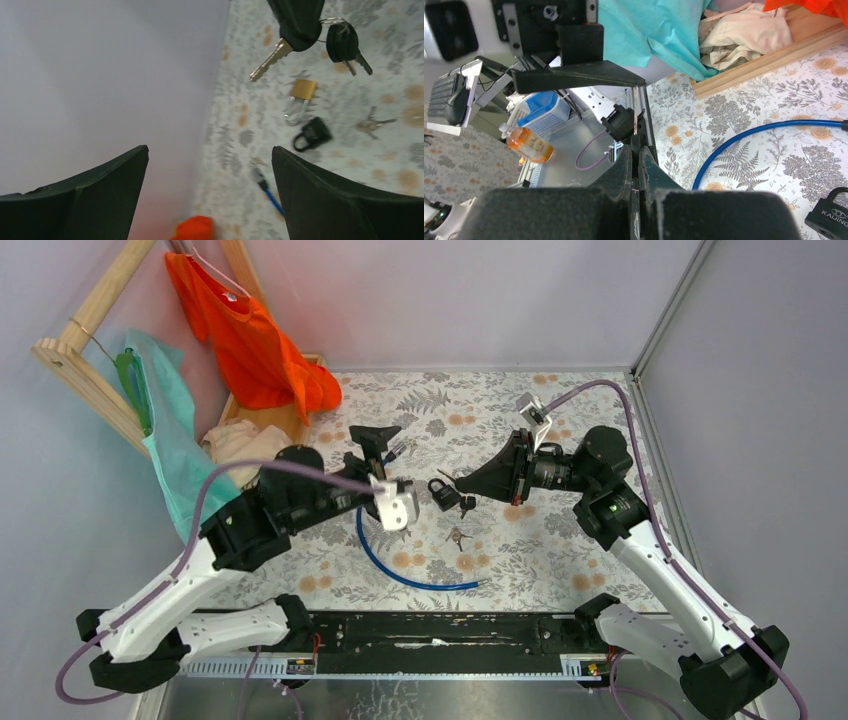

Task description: Unlock with the key

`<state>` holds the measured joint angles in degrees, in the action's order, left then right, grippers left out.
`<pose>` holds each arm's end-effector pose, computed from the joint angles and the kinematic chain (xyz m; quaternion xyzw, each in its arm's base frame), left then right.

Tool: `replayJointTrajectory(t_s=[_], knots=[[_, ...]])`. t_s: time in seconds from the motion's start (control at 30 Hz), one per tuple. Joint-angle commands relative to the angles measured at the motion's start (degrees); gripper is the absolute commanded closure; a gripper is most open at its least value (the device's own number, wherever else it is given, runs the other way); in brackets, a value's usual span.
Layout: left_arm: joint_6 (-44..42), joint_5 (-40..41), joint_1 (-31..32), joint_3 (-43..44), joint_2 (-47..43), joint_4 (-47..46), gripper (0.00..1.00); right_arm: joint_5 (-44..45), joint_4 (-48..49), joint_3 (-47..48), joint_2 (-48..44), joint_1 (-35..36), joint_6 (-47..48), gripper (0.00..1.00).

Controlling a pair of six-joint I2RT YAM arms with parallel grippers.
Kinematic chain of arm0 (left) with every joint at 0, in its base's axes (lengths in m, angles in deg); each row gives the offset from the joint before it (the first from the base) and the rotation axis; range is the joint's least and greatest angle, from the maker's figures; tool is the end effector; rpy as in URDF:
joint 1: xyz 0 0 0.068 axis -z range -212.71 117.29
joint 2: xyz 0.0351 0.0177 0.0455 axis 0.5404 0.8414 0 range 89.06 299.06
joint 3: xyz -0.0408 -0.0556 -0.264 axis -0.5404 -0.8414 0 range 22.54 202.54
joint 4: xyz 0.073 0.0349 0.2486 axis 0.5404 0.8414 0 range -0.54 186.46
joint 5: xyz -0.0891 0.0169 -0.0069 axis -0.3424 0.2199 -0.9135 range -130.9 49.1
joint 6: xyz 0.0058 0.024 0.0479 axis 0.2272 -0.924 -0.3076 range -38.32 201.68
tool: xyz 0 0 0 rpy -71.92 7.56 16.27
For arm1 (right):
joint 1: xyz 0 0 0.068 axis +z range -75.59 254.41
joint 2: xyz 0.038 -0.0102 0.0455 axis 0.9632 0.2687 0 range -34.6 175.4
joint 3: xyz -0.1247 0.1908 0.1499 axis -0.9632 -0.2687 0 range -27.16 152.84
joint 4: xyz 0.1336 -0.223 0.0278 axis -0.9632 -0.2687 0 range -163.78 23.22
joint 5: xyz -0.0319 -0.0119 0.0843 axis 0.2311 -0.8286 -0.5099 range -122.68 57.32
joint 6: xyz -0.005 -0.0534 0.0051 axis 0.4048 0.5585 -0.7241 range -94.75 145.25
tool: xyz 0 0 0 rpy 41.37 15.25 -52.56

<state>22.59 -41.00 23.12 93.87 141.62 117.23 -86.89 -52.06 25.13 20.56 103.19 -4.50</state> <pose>0.1012 -0.1493 0.4417 0.6414 0.4085 0.0178 0.6492 0.1699 0.1261 0.3973 -0.3489 0.5641 0.5883 0.4625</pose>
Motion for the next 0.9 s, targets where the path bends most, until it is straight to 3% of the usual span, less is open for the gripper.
replayJointTrajectory(t_s=[0.0,0.17,0.27,0.37,0.47,0.57,0.67,0.77,0.87], knots=[[30.1,-16.2,-8.9,8.5,6.9,14.8,0.0,-4.6,0.9,1.8,-1.0,0.3,2.2,1.0],[42.5,-51.2,-29.1,24.6,23.1,30.7,0.0,-7.0,0.4,1.2,-0.8,0.3,2.2,1.0],[38.7,-68.9,-33.3,32.2,32.3,43.5,0.04,-9.4,0.5,1.0,0.1,0.3,1.2,1.0],[31.4,-77.8,-33.5,33.6,36.2,52.5,0.05,-9.7,0.2,1.3,1.3,0.4,0.8,1.0],[30.6,-79.6,-33.3,31.3,35.7,52.2,0.05,-9.6,-0.1,2.4,3.0,0.3,0.5,1.0],[37.3,-79.4,-33.1,27.3,33.4,44.0,0.05,-8.4,-1.1,3.4,4.8,0.3,0.9,1.0],[46.0,-69.2,-33.2,22.3,30.1,30.7,0.03,-5.3,-1.8,3.3,4.9,0.4,0.9,1.0],[41.3,-56.6,-33.4,21.5,31.4,30.0,0.02,0.2,-6.0,3.2,4.8,0.3,1.6,1.0],[32.8,-50.1,-33.9,22.7,37.4,33.5,0.03,1.3,-9.1,2.2,4.7,-0.1,1.5,1.0]])
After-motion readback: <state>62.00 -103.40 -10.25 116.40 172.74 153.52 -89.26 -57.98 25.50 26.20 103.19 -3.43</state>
